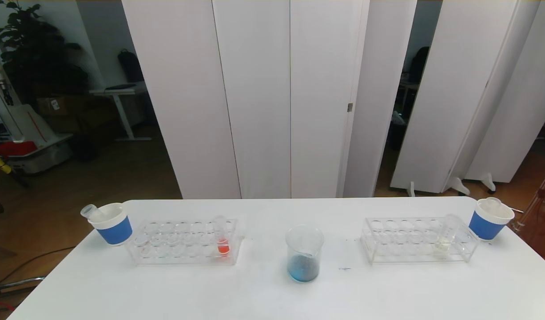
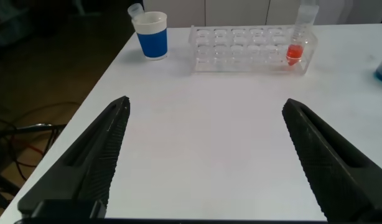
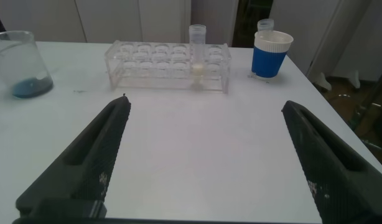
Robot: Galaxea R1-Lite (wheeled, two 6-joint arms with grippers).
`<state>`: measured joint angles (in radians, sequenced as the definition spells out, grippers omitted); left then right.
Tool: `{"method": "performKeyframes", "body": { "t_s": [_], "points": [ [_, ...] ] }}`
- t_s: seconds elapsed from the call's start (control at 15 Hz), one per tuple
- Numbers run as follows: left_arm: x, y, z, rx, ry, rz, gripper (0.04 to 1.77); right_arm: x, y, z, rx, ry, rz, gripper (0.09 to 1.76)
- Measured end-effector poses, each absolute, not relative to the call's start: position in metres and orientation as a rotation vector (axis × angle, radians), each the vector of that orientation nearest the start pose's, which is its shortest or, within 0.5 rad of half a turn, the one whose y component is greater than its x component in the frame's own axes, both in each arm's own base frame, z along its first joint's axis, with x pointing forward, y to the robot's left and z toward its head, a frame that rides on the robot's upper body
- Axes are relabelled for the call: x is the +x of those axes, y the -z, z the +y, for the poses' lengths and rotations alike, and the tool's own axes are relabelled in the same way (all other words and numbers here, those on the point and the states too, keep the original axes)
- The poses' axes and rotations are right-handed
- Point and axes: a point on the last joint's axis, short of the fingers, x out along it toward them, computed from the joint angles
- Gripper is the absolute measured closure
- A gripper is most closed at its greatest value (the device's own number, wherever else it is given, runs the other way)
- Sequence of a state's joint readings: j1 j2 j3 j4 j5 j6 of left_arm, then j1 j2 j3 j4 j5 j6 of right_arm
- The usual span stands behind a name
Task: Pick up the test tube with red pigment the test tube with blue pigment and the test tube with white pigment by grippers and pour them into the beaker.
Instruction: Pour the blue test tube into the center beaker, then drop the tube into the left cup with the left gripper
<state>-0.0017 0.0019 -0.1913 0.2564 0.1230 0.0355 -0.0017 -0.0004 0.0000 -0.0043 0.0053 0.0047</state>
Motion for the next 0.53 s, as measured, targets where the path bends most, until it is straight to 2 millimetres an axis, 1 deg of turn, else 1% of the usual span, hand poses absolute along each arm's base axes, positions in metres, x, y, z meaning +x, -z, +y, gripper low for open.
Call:
{"method": "performKeyframes", "body": {
  "t_s": [0.13, 0.2, 0.33, 0.53],
  "points": [
    [-0.032, -0.094, 0.001, 0.026, -0.049, -0.001, 0.06, -0.023, -0.076, 0.0, 0.005, -0.004, -0.005, 0.1],
    [-0.029, -0.087, 0.0, 0.023, -0.013, 0.012, 0.06, -0.023, -0.076, 0.0, 0.005, -0.004, -0.005, 0.1],
    [-0.026, -0.08, 0.0, 0.023, -0.001, 0.029, 0.06, -0.023, -0.076, 0.0, 0.004, -0.004, -0.005, 0.1],
    [-0.025, -0.077, 0.0, 0.017, 0.002, 0.034, 0.06, -0.023, -0.076, 0.0, 0.005, -0.004, -0.005, 0.1]
  ]
}}
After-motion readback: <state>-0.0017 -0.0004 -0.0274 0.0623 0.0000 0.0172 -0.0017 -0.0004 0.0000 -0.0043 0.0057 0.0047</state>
